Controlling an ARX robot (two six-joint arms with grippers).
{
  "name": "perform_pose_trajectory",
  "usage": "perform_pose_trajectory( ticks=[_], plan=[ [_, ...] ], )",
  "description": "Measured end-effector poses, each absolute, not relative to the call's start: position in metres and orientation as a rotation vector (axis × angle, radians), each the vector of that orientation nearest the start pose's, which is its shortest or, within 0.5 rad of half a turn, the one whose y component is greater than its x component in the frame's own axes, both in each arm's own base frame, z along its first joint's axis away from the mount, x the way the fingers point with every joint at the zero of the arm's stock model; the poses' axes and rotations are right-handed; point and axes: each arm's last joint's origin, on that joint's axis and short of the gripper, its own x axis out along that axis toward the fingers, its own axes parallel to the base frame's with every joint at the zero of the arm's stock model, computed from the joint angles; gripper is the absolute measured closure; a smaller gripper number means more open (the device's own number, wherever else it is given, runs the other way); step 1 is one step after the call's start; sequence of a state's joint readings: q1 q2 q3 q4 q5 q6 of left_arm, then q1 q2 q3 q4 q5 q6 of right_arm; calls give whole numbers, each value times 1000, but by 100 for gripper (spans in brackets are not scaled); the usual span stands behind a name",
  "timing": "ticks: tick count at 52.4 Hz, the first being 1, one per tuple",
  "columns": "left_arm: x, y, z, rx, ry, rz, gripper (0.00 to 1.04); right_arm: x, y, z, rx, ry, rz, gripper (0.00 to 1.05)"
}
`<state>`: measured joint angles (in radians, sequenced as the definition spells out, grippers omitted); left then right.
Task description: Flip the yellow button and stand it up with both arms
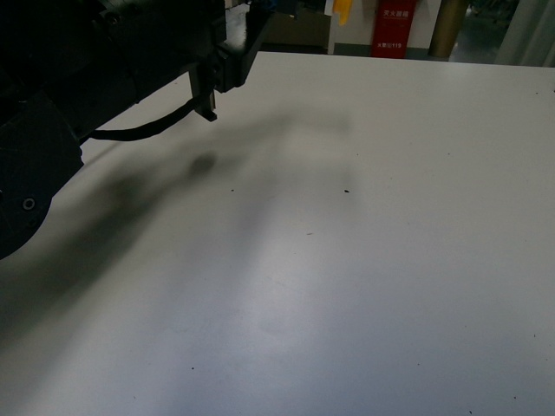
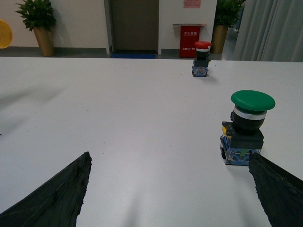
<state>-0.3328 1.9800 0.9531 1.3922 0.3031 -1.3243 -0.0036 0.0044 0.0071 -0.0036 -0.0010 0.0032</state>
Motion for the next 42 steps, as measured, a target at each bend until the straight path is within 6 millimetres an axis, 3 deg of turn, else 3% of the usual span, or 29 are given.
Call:
perform_pose_trajectory(
  ticks=[36,39,42],
  plan=[
    [368,-141,193,-1309,154,-785,69,98,0,165,3,1,-3,7],
    [371,-147,191,-1313,177,-809,69,98,0,165,3,1,-3,7],
    [385,-169,191,-1320,243,-880,69,98,0,165,3,1,-3,7]
  ],
)
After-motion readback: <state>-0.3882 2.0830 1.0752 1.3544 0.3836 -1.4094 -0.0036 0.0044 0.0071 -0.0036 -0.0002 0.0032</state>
